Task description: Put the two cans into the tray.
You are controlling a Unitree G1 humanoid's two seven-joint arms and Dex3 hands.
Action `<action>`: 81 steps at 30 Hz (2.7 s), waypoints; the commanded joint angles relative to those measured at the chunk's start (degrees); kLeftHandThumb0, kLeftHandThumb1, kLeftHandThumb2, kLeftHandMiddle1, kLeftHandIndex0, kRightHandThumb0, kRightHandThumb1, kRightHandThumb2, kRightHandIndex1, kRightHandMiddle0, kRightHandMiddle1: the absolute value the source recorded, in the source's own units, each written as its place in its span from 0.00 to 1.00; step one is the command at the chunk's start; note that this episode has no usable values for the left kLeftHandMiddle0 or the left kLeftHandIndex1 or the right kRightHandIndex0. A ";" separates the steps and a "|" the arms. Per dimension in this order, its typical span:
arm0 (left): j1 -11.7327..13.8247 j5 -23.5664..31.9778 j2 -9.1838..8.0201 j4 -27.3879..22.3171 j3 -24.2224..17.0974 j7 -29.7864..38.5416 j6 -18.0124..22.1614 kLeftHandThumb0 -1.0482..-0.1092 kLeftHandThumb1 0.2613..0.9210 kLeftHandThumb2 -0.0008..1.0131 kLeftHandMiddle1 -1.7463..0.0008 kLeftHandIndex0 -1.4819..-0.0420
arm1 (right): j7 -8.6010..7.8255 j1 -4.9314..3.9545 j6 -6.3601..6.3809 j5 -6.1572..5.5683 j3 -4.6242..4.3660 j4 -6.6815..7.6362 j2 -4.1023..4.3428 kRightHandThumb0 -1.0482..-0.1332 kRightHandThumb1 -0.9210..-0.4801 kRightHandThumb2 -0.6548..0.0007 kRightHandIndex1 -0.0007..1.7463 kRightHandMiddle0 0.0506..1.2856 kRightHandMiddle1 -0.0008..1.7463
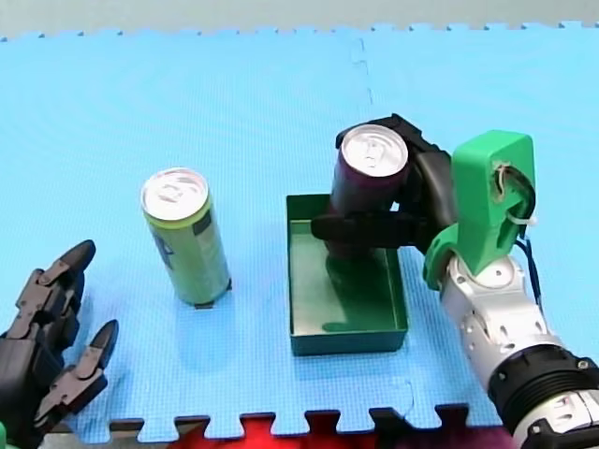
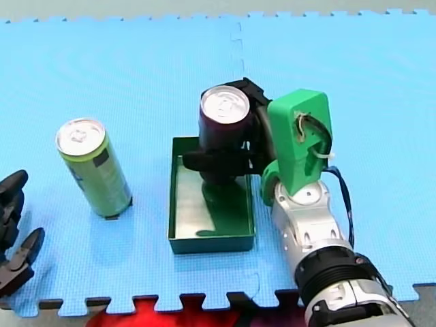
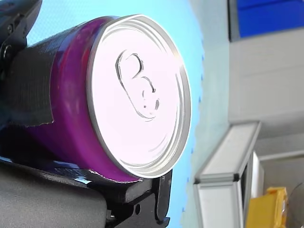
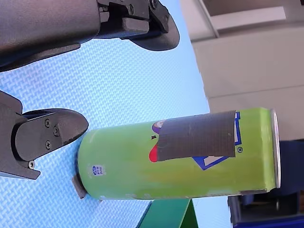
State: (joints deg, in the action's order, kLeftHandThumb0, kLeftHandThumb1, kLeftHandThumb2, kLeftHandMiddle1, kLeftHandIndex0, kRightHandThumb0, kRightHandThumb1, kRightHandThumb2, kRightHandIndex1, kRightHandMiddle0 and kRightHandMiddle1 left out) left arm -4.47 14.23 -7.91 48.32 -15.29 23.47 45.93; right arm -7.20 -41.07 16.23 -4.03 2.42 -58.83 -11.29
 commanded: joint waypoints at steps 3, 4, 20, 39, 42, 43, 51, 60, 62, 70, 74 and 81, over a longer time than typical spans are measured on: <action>0.23 0.38 -0.35 -0.25 -0.25 0.29 0.36 0.00 1.00 0.54 1.00 0.97 | -0.27 -1.26 1.48 0.00 0.45 -1.27 0.05 0.96 0.28 1.00 1.00 0.42 1.00; 0.34 0.38 -0.33 -0.42 -0.25 0.29 0.34 0.00 1.00 0.54 1.00 0.97 | -0.32 -1.36 1.67 0.01 0.52 -1.62 0.05 0.96 0.28 1.00 1.00 0.42 1.00; 1.77 0.21 -0.43 -2.74 -0.09 0.08 -0.29 0.00 1.00 0.54 1.00 0.97 | -0.59 -2.17 4.03 1.12 0.93 -4.39 0.49 0.96 0.28 1.00 1.00 0.43 1.00; 2.58 -0.10 -0.80 -4.49 0.15 -0.50 -1.15 0.00 1.00 0.54 1.00 0.97 | -0.56 -2.58 5.99 2.09 1.76 -7.92 0.84 0.94 0.27 1.00 1.00 0.44 1.00; 2.94 -0.14 -0.78 -5.63 0.30 -0.68 -1.68 0.00 1.00 0.54 1.00 0.97 | -0.60 -2.59 6.15 2.08 1.87 -7.94 0.90 0.94 0.27 1.00 1.00 0.44 1.00; 3.03 -0.13 -0.79 -5.92 0.34 -0.71 -1.85 0.00 1.00 0.54 1.00 0.97 | -0.60 -2.57 6.22 2.07 1.90 -7.97 0.89 0.94 0.27 1.00 1.00 0.44 1.00; 3.76 -0.16 -1.04 -8.00 0.65 -0.83 -3.13 0.00 1.00 0.54 1.00 0.97 | -1.14 -1.96 6.84 1.65 2.47 -8.11 0.55 0.93 0.27 1.00 1.00 0.45 1.00; 4.22 -0.48 -1.18 -9.53 1.01 -1.28 -4.29 0.00 1.00 0.55 1.00 0.97 | -1.56 -1.63 7.77 1.75 2.94 -9.09 0.36 0.92 0.26 1.00 1.00 0.46 1.00; 4.31 -0.56 -1.15 -9.88 1.07 -1.49 -4.53 0.00 1.00 0.55 1.00 0.97 | -1.60 -1.64 7.87 1.76 3.01 -9.25 0.36 0.92 0.26 1.00 1.00 0.46 1.00; 4.73 -0.38 -1.57 -11.28 1.17 -1.36 -5.68 0.00 1.00 0.55 1.00 0.97 | -1.85 -1.49 8.37 1.70 3.33 -9.64 0.20 0.92 0.26 0.99 1.00 0.46 1.00; 5.20 -0.51 -1.55 -12.36 1.28 -1.60 -6.18 0.00 1.00 0.55 1.00 0.97 | -1.77 -1.32 8.62 1.79 3.41 -9.85 0.04 0.92 0.26 1.00 1.00 0.46 1.00; 5.96 -0.50 -1.50 -14.02 1.40 -1.80 -6.97 0.00 1.00 0.55 1.00 0.97 | -1.73 -1.06 8.87 1.96 3.38 -10.00 0.05 0.92 0.26 1.00 1.00 0.46 1.00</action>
State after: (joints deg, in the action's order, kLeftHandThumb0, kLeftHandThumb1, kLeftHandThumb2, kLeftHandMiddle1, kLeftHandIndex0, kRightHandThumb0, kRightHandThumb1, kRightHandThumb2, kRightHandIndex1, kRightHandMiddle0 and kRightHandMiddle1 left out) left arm 1.25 13.76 -9.16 34.70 -13.91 21.79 39.22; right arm -8.91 -42.07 24.52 -1.96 5.71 -68.89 -11.41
